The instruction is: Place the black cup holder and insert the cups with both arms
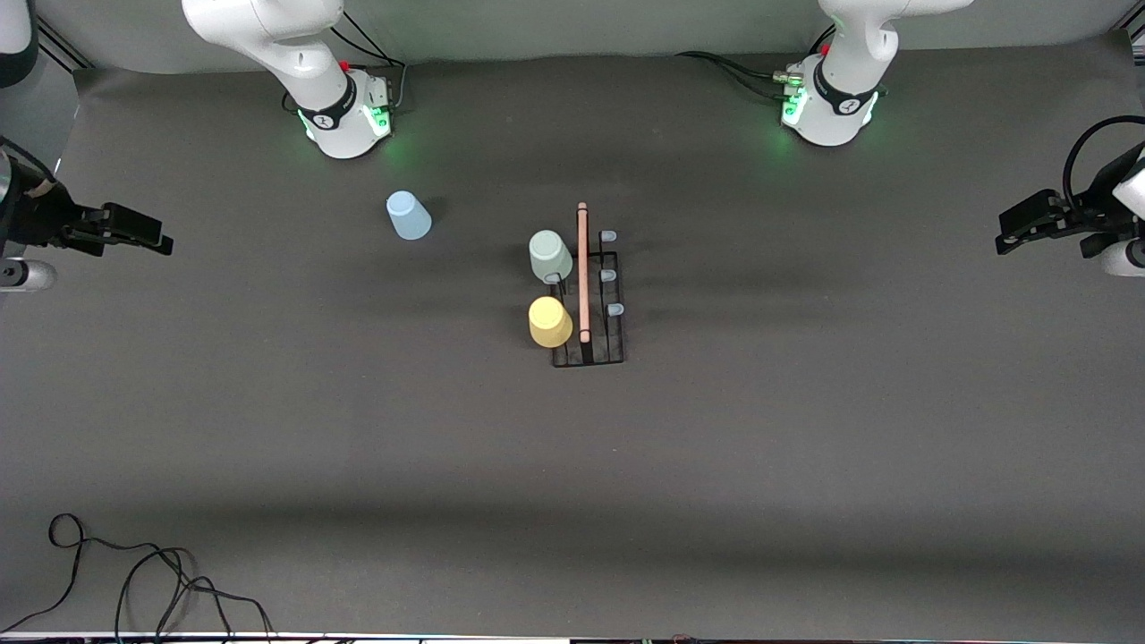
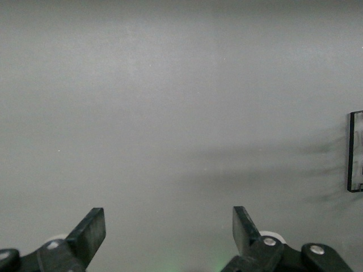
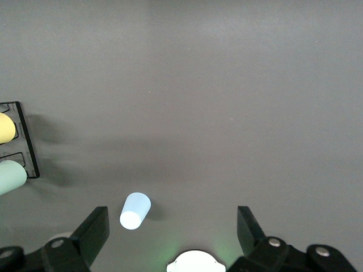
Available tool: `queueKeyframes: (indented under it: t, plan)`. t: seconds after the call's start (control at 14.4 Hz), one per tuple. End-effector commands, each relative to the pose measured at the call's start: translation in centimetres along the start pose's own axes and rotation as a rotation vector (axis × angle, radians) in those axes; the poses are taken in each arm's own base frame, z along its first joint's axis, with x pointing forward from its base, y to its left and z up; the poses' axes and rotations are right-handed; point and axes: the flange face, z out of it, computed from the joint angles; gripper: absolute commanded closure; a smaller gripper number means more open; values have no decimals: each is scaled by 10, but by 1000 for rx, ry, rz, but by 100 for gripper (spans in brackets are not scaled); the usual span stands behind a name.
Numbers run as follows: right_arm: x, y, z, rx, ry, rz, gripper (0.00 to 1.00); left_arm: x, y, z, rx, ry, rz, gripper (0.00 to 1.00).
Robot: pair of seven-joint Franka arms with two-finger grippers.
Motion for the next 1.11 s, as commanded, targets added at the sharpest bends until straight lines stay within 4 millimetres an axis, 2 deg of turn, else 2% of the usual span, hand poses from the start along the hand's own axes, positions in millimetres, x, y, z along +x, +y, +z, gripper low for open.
queueKeyframes:
  t: [0.0,0.21,0.63,1.04]
  plan:
    - [-5,-8,-2,-60,21,-36,0,-5,2,-2,9,1,3,0]
    - [1,-7,-5,-62,22,-34,0,-4,1,3,8,-8,2,0]
    - [1,-10,-4,-61,19,-39,0,-4,-1,11,8,-20,-2,0]
    - [1,-9,-5,-57,21,-35,0,-3,-3,11,10,-14,5,0]
